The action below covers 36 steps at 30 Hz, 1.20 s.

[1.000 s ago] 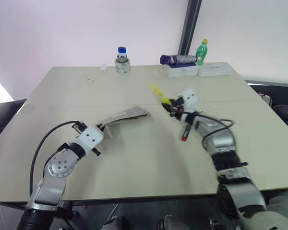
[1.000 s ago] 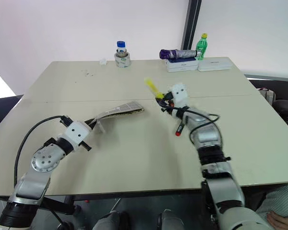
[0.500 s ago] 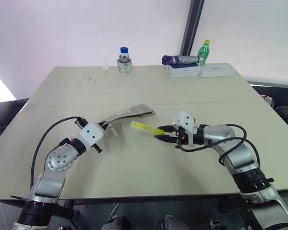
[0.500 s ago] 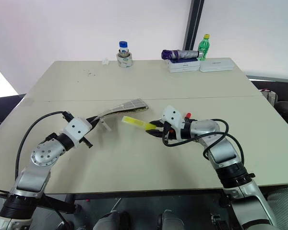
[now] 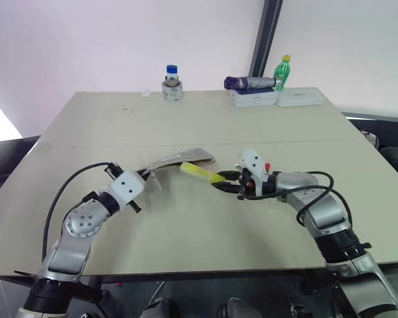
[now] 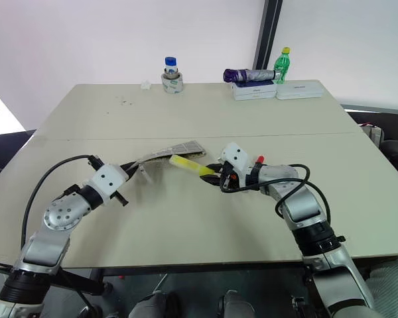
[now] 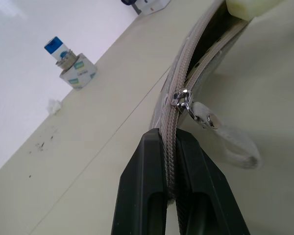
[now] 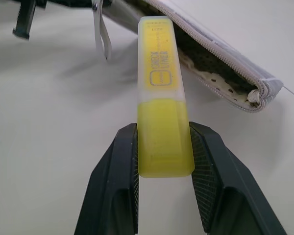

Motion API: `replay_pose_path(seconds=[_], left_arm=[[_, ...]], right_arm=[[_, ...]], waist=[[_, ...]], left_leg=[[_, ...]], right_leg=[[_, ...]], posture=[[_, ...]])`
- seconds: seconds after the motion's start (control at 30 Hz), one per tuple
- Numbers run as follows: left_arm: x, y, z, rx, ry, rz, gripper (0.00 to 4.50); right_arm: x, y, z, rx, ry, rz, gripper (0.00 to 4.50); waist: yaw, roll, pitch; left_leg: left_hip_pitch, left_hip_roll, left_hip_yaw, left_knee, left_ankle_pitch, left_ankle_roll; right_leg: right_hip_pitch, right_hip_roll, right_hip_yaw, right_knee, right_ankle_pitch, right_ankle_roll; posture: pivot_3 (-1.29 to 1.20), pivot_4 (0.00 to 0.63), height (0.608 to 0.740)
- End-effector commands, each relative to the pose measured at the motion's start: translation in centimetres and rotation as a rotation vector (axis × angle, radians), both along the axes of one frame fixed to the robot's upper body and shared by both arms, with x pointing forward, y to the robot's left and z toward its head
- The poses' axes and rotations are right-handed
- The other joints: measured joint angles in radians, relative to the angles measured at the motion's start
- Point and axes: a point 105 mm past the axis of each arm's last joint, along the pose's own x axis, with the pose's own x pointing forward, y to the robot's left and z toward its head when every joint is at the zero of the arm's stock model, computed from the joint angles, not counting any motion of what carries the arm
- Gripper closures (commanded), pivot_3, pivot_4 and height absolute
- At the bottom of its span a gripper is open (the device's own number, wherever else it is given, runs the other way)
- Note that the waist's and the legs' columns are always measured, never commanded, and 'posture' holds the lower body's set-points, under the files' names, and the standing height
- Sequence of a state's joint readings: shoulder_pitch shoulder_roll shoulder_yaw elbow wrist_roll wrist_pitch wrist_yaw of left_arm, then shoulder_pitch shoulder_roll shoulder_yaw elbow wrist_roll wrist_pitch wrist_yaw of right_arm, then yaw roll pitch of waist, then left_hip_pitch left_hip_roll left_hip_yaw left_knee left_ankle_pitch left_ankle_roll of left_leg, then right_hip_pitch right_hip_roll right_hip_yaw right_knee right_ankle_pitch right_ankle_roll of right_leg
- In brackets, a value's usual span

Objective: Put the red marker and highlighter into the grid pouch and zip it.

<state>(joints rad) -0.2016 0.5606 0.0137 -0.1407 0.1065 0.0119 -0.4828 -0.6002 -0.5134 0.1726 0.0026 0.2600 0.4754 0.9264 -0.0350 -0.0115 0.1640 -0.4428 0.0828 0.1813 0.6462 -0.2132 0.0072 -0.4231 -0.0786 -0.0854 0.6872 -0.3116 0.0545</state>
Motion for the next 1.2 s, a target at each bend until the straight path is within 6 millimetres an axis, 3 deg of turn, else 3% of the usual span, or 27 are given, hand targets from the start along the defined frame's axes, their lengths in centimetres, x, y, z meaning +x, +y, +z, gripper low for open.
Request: replay_pose_path(seconds=[0.03, 0.2, 0.4, 0.6, 0.73, 1.0, 1.2], left_arm=[[-0.5, -0.7, 1.4, 0.014, -0.062, -0.032, 4.50], [-0.6, -1.2, 1.3, 0.050, -0.072, -0.054, 4.50], [-1.0, -1.7, 1.0, 0.109, -0.072, -0.105, 4.50], [-1.8, -3.3, 0.4, 0.146, -0.043, -0.236, 4.50], [-2.4, -4.0, -0.2, 0.250, -0.056, -0.319, 4.50], [-2.3, -4.1, 0.6, 0.212, -0.061, -0.397, 4.50], [-1.7, -3.6, 1.0, 0.168, -0.063, -0.355, 4.50]], right_arm=[[0.2, 0.2, 1.6, 0.006, -0.066, 0.004, 3.63], [1.1, 0.0, 0.5, -0.065, -0.060, -0.043, 3.63], [1.5, 0.1, 0.8, -0.085, -0.079, -0.051, 3.63], [0.4, 2.0, -0.2, -0.230, -0.183, 0.054, 3.63], [0.1, 3.5, 0.0, -0.192, -0.168, 0.073, 3.63], [-0.1, 4.2, 0.1, -0.203, -0.224, 0.116, 3.63], [0.1, 3.3, 0.2, -0.191, -0.201, 0.085, 0.69]], waist=[[0.000, 0.000, 0.000], [0.000, 0.000, 0.000], [-0.001, 0.000, 0.000], [-0.001, 0.000, 0.000], [-0.003, 0.000, 0.000], [-0.001, 0.000, 0.000], [-0.001, 0.000, 0.000]], left_leg=[[0.000, 0.000, 0.000, 0.000, 0.000, 0.000], [0.000, 0.000, 0.000, 0.000, 0.000, 0.000], [0.000, 0.000, 0.000, 0.000, 0.000, 0.000], [0.000, 0.000, 0.000, 0.000, 0.000, 0.000], [0.000, 0.000, 0.001, 0.000, 0.000, 0.000], [0.000, 0.000, 0.001, 0.000, 0.000, 0.000], [0.000, 0.000, 0.001, 0.000, 0.000, 0.000]], right_leg=[[0.000, 0.000, 0.000, 0.000, 0.000, 0.000], [0.000, 0.000, 0.000, 0.000, 0.000, 0.000], [0.000, 0.000, 0.000, 0.000, 0.000, 0.000], [0.000, 0.000, 0.000, 0.000, 0.000, 0.000], [0.000, 0.000, 0.000, 0.000, 0.000, 0.000], [0.000, 0.000, 0.000, 0.000, 0.000, 0.000], [0.000, 0.001, 0.000, 0.000, 0.000, 0.000]], posture=[[0.00, 0.150, 0.738], [0.00, 0.150, 0.738], [0.00, 0.150, 0.738], [0.00, 0.150, 0.738], [0.00, 0.150, 0.738], [0.00, 0.150, 0.738], [0.00, 0.150, 0.738]])
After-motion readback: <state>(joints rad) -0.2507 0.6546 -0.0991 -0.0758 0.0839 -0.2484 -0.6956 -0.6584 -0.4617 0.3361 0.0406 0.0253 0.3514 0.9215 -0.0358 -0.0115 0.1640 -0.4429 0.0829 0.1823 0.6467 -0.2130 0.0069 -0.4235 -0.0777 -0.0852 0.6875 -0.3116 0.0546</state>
